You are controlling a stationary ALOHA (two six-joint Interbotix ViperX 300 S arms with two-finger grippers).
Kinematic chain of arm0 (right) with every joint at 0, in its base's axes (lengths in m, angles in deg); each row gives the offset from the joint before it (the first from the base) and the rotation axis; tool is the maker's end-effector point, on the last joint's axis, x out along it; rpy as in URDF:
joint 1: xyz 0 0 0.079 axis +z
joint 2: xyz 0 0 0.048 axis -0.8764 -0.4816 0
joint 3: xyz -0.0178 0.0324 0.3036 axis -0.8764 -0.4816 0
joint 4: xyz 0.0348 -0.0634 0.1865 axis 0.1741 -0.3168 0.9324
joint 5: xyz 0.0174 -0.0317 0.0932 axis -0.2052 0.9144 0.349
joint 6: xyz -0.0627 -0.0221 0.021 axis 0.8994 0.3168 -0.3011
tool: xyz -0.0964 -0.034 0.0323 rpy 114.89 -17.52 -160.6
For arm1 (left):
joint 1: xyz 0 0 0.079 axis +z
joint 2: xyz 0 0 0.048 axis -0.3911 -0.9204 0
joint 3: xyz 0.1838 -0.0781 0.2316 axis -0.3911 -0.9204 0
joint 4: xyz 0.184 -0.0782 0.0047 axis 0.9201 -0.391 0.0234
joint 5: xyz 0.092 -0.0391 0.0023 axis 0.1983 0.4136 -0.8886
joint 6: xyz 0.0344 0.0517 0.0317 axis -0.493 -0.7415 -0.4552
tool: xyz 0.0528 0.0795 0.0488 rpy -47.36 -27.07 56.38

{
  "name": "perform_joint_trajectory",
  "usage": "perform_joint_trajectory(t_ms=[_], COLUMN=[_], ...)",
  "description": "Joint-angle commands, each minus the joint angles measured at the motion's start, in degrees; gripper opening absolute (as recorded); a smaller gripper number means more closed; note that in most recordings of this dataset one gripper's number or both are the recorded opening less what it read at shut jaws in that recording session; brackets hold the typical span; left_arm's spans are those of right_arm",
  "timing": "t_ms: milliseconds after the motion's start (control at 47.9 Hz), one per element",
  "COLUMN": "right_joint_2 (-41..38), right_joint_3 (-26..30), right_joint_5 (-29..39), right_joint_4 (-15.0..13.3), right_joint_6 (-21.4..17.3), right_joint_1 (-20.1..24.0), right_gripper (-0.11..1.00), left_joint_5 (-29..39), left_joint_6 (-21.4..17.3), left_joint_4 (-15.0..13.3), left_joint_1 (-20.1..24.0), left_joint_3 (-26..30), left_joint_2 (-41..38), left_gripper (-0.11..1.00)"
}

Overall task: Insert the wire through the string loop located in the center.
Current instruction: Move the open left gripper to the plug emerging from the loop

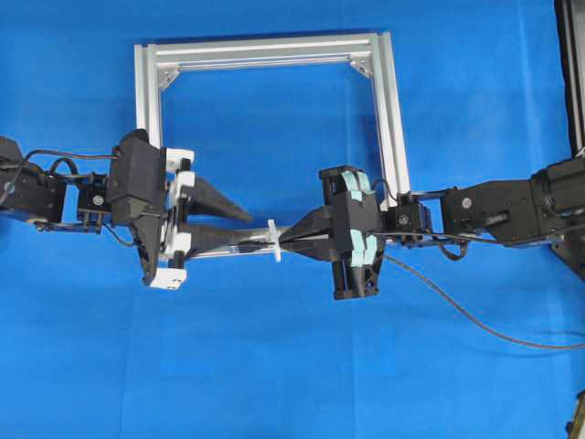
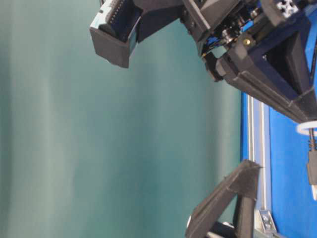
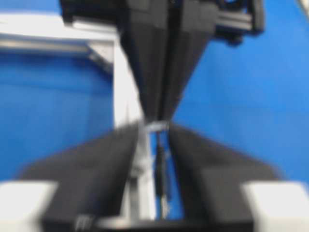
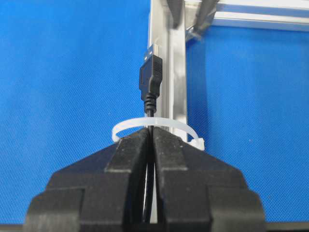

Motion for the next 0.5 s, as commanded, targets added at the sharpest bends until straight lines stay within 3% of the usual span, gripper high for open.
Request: perform_joint_trajectory(t_ms=[0,125,209,481], right_joint_2=[0.79,0.79,0.79,0.79], right_joint_3=[1.05,1.05,1.05,0.97], right_joint_5=[-0.7,-0.7,-0.7,-0.7], right_joint_4=[0.0,0.0,-0.09,-0.09], right_joint_6=[0.09,0.09,0.09,0.09], right_joint_1=[0.09,0.0,0.09,0.09], right_gripper=[-0.02,-0.02,-0.02,-0.02], left_joint_5=[-0.18,0.7,1.85,4.31], left_joint_6=[1.23,1.93,2.02,1.76], left_joint_4=[0.09,0.18,0.18,0.09], left_joint_1=[0.0,-0.62,-0.79,-0.79], left_joint_3=[1.05,1.23,1.41,2.81], left_joint_2=[0.88,0.79,0.79,0.0], left_gripper=[0.37,0.75,0.9,0.92])
